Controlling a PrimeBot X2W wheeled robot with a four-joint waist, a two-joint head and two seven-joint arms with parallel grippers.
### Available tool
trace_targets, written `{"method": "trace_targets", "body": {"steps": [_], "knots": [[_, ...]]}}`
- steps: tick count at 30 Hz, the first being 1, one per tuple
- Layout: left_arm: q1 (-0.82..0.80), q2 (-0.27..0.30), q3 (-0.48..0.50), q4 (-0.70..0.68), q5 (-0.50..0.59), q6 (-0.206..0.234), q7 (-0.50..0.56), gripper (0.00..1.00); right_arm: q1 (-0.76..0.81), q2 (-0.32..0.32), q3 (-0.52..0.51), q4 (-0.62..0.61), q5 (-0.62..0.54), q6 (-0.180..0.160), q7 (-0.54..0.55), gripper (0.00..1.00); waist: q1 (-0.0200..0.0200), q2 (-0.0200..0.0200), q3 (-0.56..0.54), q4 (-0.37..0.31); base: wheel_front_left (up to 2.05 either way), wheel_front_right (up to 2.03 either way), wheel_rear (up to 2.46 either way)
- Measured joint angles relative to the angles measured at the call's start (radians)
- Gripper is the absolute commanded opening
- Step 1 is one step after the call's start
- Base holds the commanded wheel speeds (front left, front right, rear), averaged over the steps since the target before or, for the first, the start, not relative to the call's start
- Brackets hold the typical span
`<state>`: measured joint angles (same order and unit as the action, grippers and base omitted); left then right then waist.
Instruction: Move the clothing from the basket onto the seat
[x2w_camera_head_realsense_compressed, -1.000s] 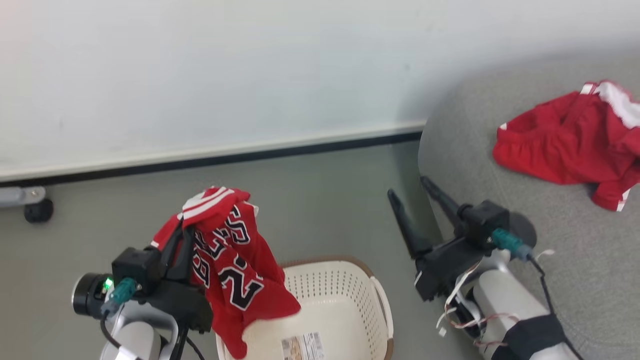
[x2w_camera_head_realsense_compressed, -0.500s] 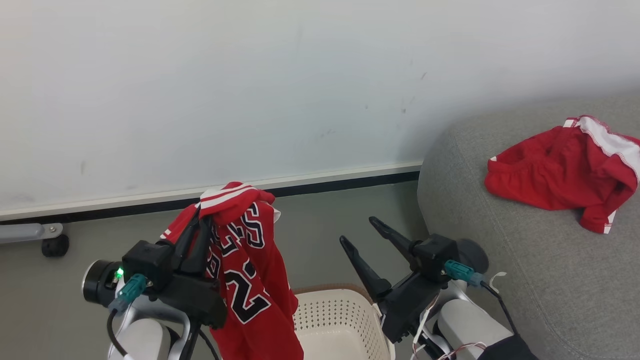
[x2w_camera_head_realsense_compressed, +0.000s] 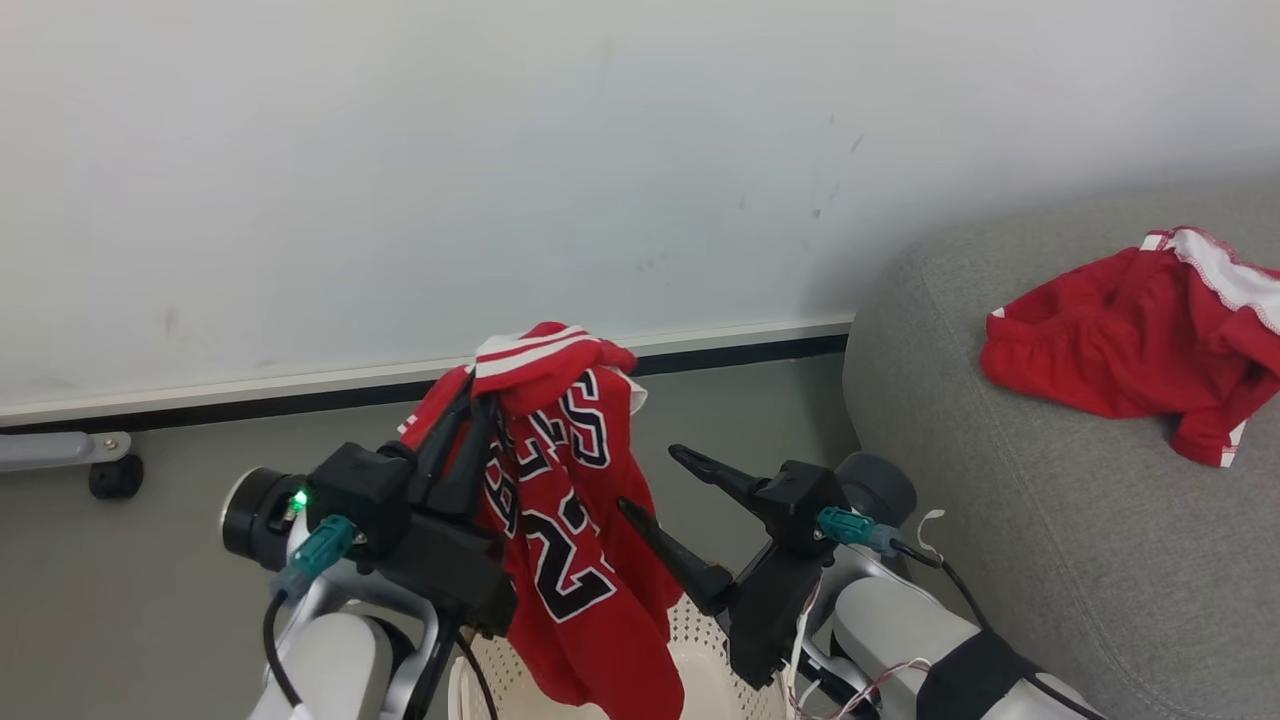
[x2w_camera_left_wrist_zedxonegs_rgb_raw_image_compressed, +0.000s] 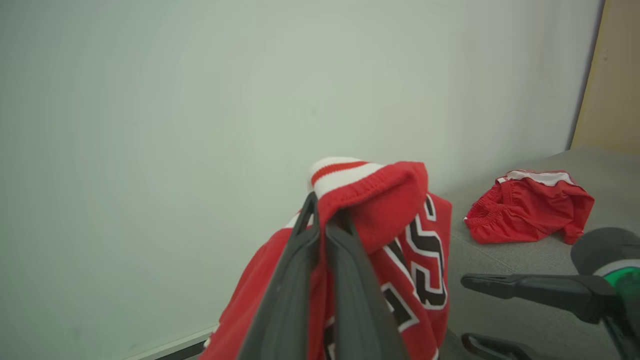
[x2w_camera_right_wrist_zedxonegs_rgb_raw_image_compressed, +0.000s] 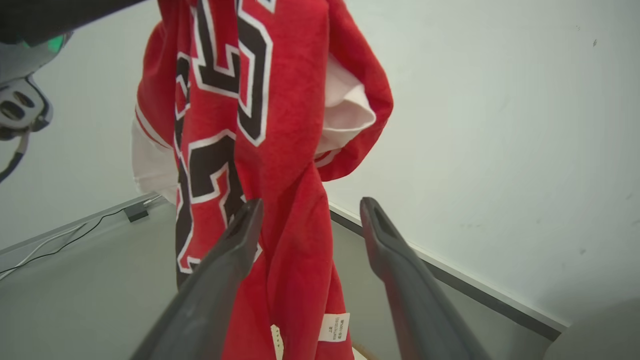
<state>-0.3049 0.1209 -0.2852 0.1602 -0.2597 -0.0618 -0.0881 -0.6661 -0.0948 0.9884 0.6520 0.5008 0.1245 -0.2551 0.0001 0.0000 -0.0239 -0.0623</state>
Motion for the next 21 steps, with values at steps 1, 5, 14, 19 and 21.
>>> {"method": "trace_targets", "body": {"steps": [1,5,14,19,21], "knots": [[-0.001,-0.002,-0.01,-0.009,0.0,0.0,0.005,0.0,-0.008,-0.004,0.011,0.006,0.007,0.0,0.0,1.0,0.0,0.0,0.001,0.003,0.0,0.0,0.0],[-0.001,-0.013,-0.034,-0.038,0.006,-0.002,0.03,0.0,-0.046,-0.012,0.072,0.034,0.044,0.0,0.0,1.0,0.0,0.0,0.007,0.015,0.0,0.0,0.0],[-0.001,-0.023,-0.076,-0.085,0.007,-0.009,0.08,0.0,-0.126,-0.005,0.243,0.086,0.134,0.0,0.0,1.0,0.0,0.0001,0.019,0.046,0.0,0.0,0.0],[-0.001,-0.024,-0.08,-0.106,0.007,-0.009,0.097,0.0,-0.154,0.009,0.283,0.105,0.178,0.0,0.0,0.51,0.0,0.0,0.024,0.053,0.0,0.0,0.0],[0.047,-0.018,-0.035,-0.105,-0.026,0.014,0.112,0.1,-0.172,0.007,0.289,0.106,0.272,0.0,-0.001,0.0,0.0,0.0,0.021,0.021,0.0,0.0,0.0]]}}
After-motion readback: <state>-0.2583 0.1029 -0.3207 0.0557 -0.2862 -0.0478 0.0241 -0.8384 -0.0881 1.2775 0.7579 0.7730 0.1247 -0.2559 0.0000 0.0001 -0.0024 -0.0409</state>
